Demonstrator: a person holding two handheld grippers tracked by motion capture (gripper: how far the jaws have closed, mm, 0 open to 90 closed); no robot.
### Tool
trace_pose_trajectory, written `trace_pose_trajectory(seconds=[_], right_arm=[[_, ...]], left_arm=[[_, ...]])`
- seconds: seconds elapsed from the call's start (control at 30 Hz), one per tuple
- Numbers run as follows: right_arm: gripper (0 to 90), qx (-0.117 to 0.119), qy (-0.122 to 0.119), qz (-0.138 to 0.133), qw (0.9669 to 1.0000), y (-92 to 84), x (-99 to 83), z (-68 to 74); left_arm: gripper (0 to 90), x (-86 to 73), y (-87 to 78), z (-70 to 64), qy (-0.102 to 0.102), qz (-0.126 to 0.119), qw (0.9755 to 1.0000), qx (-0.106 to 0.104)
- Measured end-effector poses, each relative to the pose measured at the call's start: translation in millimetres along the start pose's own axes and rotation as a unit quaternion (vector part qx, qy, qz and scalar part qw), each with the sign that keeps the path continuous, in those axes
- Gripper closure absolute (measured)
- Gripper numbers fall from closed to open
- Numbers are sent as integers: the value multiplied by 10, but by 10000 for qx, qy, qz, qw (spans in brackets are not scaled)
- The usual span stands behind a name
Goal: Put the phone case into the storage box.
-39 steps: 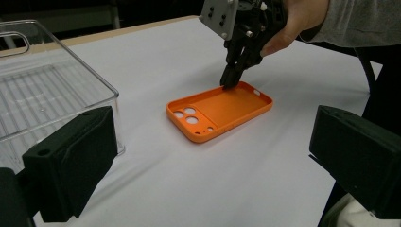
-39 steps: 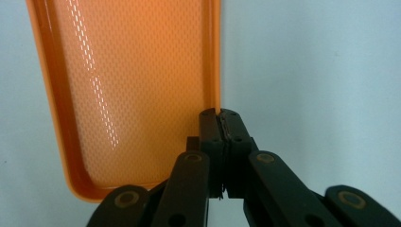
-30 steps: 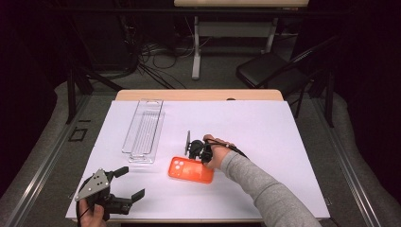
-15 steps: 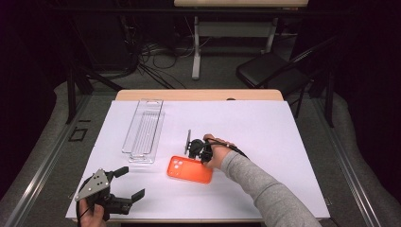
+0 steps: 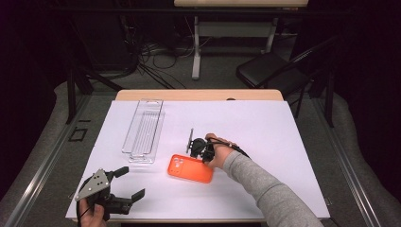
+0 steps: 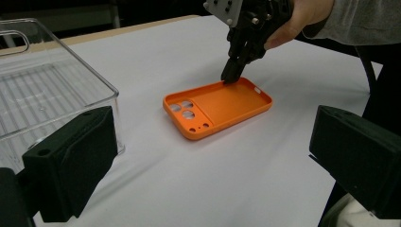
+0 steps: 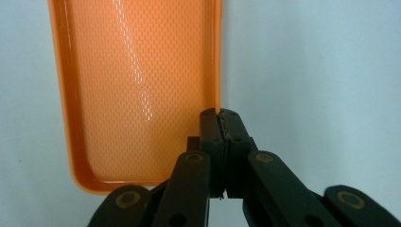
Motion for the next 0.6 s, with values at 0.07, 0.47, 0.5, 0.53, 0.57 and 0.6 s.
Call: trace_pose_trajectory(seconds=[0.07, 0.47, 0.5, 0.53, 0.57, 0.6], right_arm=[[897, -5, 35, -12, 10000, -13, -4, -2], [897, -75, 157, -267, 9995, -100, -18, -17], [897, -79, 184, -292, 9994, -106, -20, -13], [897, -101, 193, -288, 9993, -116, -24, -13], [897, -104, 210, -322, 9992, -124, -25, -10], [897, -127, 206, -315, 9992, -136, -27, -11]], left_arm=[[18, -1, 1, 0, 3, 6, 10000, 8], [18, -3, 3, 3, 0, 10, 10000, 8], [17, -3, 4, 3, -3, 8, 10000, 7], [17, -3, 4, 2, -12, 7, 10000, 7], [18, -4, 4, 3, -11, 10, 10000, 11], [18, -4, 5, 3, -17, 8, 10000, 8]])
Point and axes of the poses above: each handheld gripper's, and its own axes: y roughly forward along the jaws, x roughly out of its top, z roughly to its left, the point moved 5 cm from there along y, roughly forward along the jaws, and after that the axes turned 5 degrees about -z, right-handed, at the moved point
